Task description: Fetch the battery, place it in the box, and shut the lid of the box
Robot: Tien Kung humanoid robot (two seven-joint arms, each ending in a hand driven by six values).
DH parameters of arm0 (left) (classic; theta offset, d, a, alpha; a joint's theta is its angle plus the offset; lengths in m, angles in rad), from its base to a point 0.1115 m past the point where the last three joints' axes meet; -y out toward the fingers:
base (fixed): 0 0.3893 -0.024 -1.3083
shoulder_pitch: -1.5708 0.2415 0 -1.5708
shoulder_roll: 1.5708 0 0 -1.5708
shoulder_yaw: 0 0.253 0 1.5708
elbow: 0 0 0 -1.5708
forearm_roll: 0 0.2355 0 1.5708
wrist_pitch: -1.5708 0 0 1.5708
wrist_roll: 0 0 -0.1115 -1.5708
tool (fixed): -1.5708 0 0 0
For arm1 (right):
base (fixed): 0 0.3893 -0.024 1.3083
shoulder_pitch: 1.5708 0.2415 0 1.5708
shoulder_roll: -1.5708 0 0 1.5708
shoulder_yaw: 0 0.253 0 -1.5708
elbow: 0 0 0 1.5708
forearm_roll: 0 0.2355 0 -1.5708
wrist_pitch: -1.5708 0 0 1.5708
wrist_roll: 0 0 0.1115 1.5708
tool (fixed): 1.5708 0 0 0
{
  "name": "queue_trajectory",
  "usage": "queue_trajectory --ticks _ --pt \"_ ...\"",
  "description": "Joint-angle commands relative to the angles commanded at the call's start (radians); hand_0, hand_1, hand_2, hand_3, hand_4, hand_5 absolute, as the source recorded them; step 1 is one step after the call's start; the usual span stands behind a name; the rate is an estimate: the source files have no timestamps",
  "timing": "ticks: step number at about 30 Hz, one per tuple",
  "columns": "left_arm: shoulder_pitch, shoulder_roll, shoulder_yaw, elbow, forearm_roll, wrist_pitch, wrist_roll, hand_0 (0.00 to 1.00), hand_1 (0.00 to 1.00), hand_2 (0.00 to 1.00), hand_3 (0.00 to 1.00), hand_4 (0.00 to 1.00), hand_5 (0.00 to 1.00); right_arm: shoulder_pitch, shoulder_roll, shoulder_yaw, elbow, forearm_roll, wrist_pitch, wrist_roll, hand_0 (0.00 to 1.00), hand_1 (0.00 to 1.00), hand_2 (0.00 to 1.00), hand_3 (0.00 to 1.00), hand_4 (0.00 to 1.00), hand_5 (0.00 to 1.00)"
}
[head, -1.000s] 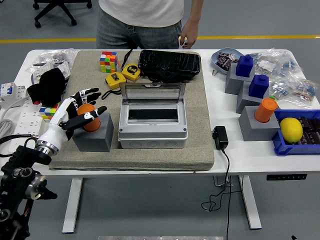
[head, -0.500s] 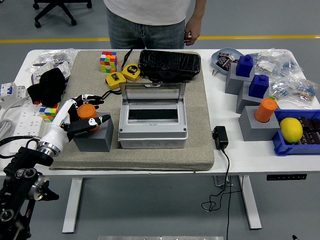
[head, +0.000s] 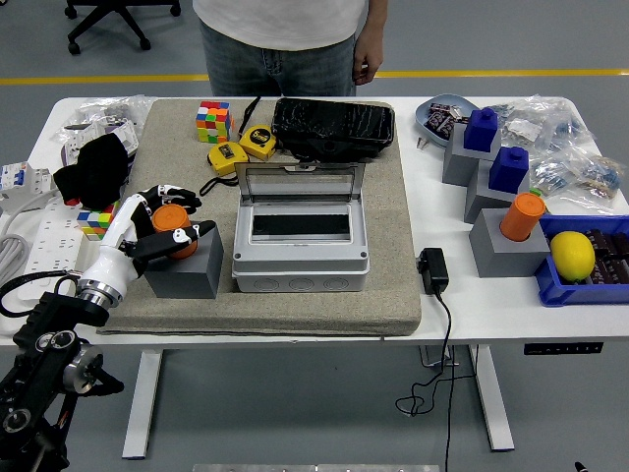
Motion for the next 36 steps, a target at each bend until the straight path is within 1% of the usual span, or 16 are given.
queue_trajectory --ticks 2,3,14,15,20,21,26,27,32,33,36 --pt "0.001 -0.002 0.003 0.001 0.009 0.008 0.001 0.665 0.666 0.490 0.455 0.998 0.002 0.001 0.000 -0.001 0.000 0.002 0.000 0.001 0.852 0.808 0.768 0.772 0.998 0.998" --pt "0.001 -0.002 0.004 0.003 0.011 0.011 0.001 0.631 0.658 0.485 0.455 0.998 0.002 0.001 0.000 0.000 0.000 0.002 0.000 0.001 0.850 0.808 0.766 0.772 0.998 0.998" --pt "-0.001 -0.005 0.017 0.017 0.019 0.030 0.001 0.627 0.656 0.486 0.457 0.998 0.002 0.002 0.000 0.000 0.000 0.003 0.001 0.002 0.851 0.808 0.767 0.772 0.998 0.998" --pt "-0.001 -0.005 0.019 0.019 0.020 0.032 0.002 0.584 0.571 0.450 0.442 0.998 0.002 0.002 0.000 0.000 0.000 0.003 0.001 0.002 0.855 0.808 0.767 0.772 0.998 0.998" --pt "-0.004 -0.006 0.023 0.024 0.028 0.045 0.004 0.584 0.571 0.450 0.442 0.998 0.002 0.003 -0.001 0.001 0.000 0.003 0.000 0.002 0.855 0.808 0.767 0.772 0.998 0.998" --pt "-0.004 -0.006 0.024 0.024 0.028 0.046 0.004 0.516 0.514 0.387 0.376 0.987 0.002 0.003 -0.001 0.003 0.000 0.002 0.000 0.002 0.851 0.808 0.767 0.772 0.998 0.998" --pt "-0.006 -0.006 0.030 0.021 0.029 0.053 0.005 0.516 0.514 0.387 0.376 0.987 0.002 0.002 -0.001 0.005 0.000 -0.002 0.000 0.001 0.851 0.808 0.767 0.772 0.998 0.998" --pt "-0.006 -0.006 0.031 0.021 0.028 0.054 0.005 0.370 0.476 0.358 0.338 0.985 0.002 0.002 -0.001 0.006 0.000 -0.002 0.000 0.001 0.852 0.808 0.767 0.772 0.998 0.998" --pt "-0.005 -0.006 0.034 0.022 0.027 0.063 0.006 0.370 0.476 0.358 0.338 0.985 0.002 0.002 0.000 0.006 0.000 -0.003 0.001 0.003 0.852 0.808 0.767 0.772 0.998 0.998" --pt "-0.004 -0.005 0.035 0.021 0.027 0.065 0.005 0.223 0.412 0.321 0.302 0.984 0.002 0.002 0.000 0.007 0.000 -0.003 0.001 0.002 0.851 0.808 0.768 0.773 0.998 0.998" --pt "-0.004 -0.005 0.036 0.020 0.026 0.073 0.004 0.223 0.412 0.321 0.302 0.984 0.002 0.001 -0.001 0.007 0.000 -0.005 0.000 0.002 0.851 0.808 0.768 0.773 0.998 0.998"
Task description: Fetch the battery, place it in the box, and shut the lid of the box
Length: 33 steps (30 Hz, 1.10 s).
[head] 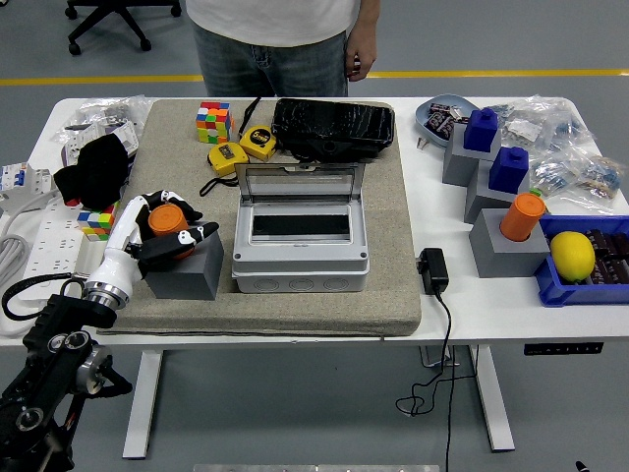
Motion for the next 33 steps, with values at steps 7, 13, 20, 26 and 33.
queue_trajectory --ticks 7,13,20,26,33 --pt "-0.001 0.001 0.005 -0.003 -0.001 0.016 -0.002 0.166 0.331 0.310 0.294 0.962 0.002 0.000 0.000 0.002 0.000 -0.003 0.000 -0.001 0.852 0.808 0.767 0.773 0.998 0.998" --pt "0.001 0.001 0.008 -0.005 0.005 0.041 -0.002 0.146 0.274 0.279 0.270 0.949 0.002 -0.002 -0.001 0.001 0.000 -0.003 0.000 -0.001 0.854 0.808 0.768 0.772 0.998 0.998" --pt "-0.001 0.002 0.013 -0.012 0.012 0.078 -0.007 0.103 0.171 0.212 0.191 0.942 0.002 -0.002 -0.001 0.000 0.000 -0.002 0.000 -0.001 0.852 0.809 0.768 0.772 0.998 0.998" --pt "-0.004 0.002 0.016 -0.017 0.006 0.097 -0.015 0.080 0.144 0.174 0.161 0.948 0.002 -0.001 -0.001 0.001 0.000 -0.002 0.000 -0.001 0.852 0.809 0.768 0.772 0.998 0.998" --pt "-0.006 0.001 0.016 -0.021 0.006 0.107 -0.017 0.070 0.134 0.161 0.154 0.952 0.002 -0.001 -0.002 0.001 0.000 0.001 0.000 0.000 0.852 0.809 0.768 0.773 0.998 0.998"
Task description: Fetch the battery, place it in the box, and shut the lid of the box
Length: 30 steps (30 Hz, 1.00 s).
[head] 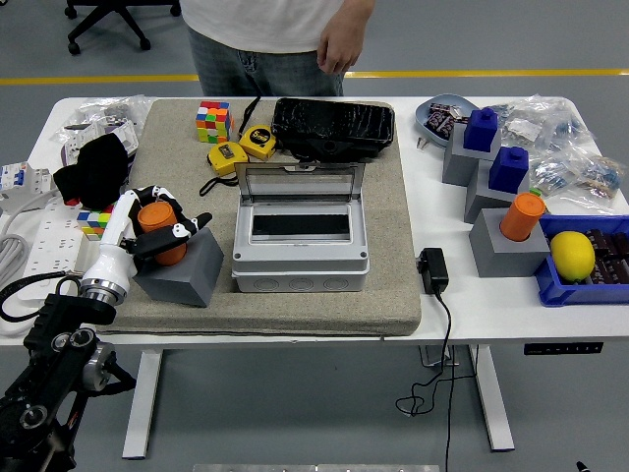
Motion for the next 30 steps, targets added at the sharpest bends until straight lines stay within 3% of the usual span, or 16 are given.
queue_trajectory --ticks 17,23,24,29,30 --pt "-0.008 0.007 0.016 -0.050 -0.001 0.037 -0.004 0.070 0.137 0.160 0.154 0.967 0.002 0.002 0.000 -0.001 0.000 0.002 0.000 0.001 0.851 0.809 0.768 0.773 0.998 0.998" --pt "-0.015 0.033 0.082 -0.092 0.015 0.119 -0.030 0.071 0.127 0.150 0.144 0.998 0.002 0.001 0.000 0.000 0.000 0.000 0.001 -0.001 0.849 0.809 0.768 0.773 0.998 0.998" --pt "-0.017 0.039 0.100 -0.102 0.028 0.137 -0.035 0.062 0.050 0.096 0.095 0.998 0.053 0.001 0.000 0.000 0.000 0.000 0.001 -0.001 0.850 0.809 0.767 0.772 0.998 0.998" --pt "-0.035 0.068 0.171 -0.137 0.096 0.201 -0.034 0.062 0.050 0.096 0.095 0.998 0.053 0.004 -0.001 -0.004 0.000 0.000 0.001 0.000 0.850 0.809 0.767 0.772 0.998 0.998" --pt "-0.041 0.080 0.192 -0.141 0.112 0.212 -0.033 0.044 0.024 0.060 0.062 0.998 0.238 0.005 -0.001 -0.002 0.000 -0.001 0.001 -0.001 0.851 0.809 0.767 0.773 0.998 0.998"
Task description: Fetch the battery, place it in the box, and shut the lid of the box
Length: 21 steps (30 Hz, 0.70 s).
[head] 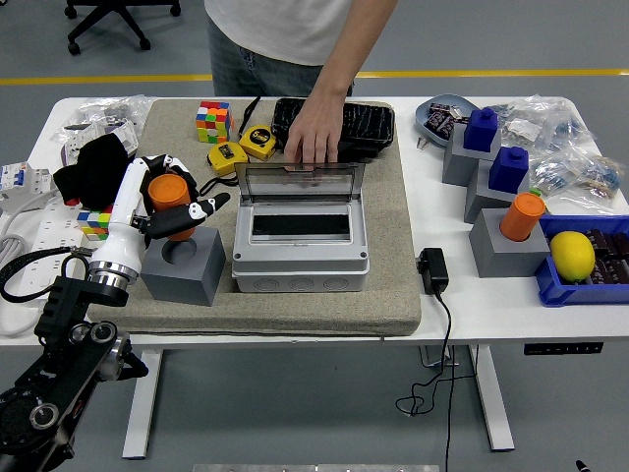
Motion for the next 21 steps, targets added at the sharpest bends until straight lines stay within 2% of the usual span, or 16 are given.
queue_trajectory --ticks 5,6,7,11,12,17,21 --pt "-0.045 0.061 0.107 0.004 0.109 0.024 0.023 0.044 0.024 0.060 0.062 0.998 0.238 0.002 -0.004 0.000 0.000 -0.003 0.000 -0.003 0.851 0.809 0.767 0.773 0.998 0.998" --pt "-0.054 0.069 0.130 0.006 0.127 0.026 0.028 0.041 0.005 0.042 0.043 0.988 0.313 0.003 -0.005 -0.001 0.000 -0.002 0.000 -0.003 0.850 0.809 0.767 0.772 0.998 0.998" --pt "-0.070 0.082 0.161 0.008 0.151 0.027 0.036 0.041 0.005 0.042 0.043 0.988 0.313 0.003 -0.005 -0.002 0.000 -0.002 0.000 -0.003 0.850 0.809 0.767 0.772 0.998 0.998" --pt "-0.120 0.113 0.260 0.015 0.204 0.033 0.050 0.041 0.005 0.042 0.043 0.988 0.313 0.005 -0.007 -0.003 0.000 -0.005 0.001 -0.004 0.850 0.809 0.767 0.772 0.998 0.998" --pt "-0.132 0.118 0.284 0.017 0.208 0.035 0.051 0.040 0.002 0.033 0.033 0.972 0.349 0.006 -0.007 -0.004 0.000 -0.004 0.001 -0.003 0.850 0.809 0.766 0.772 0.998 0.998" --pt "-0.193 0.125 0.387 0.034 0.222 0.041 0.051 0.040 0.002 0.033 0.033 0.972 0.349 0.007 -0.008 -0.007 0.000 -0.005 0.001 -0.004 0.850 0.809 0.766 0.772 0.998 0.998" --pt "-0.238 0.124 0.442 0.063 0.221 0.047 0.047 0.041 0.002 0.032 0.031 0.963 0.364 0.009 -0.010 -0.008 0.000 -0.005 0.001 -0.006 0.850 0.809 0.766 0.772 0.998 0.998"
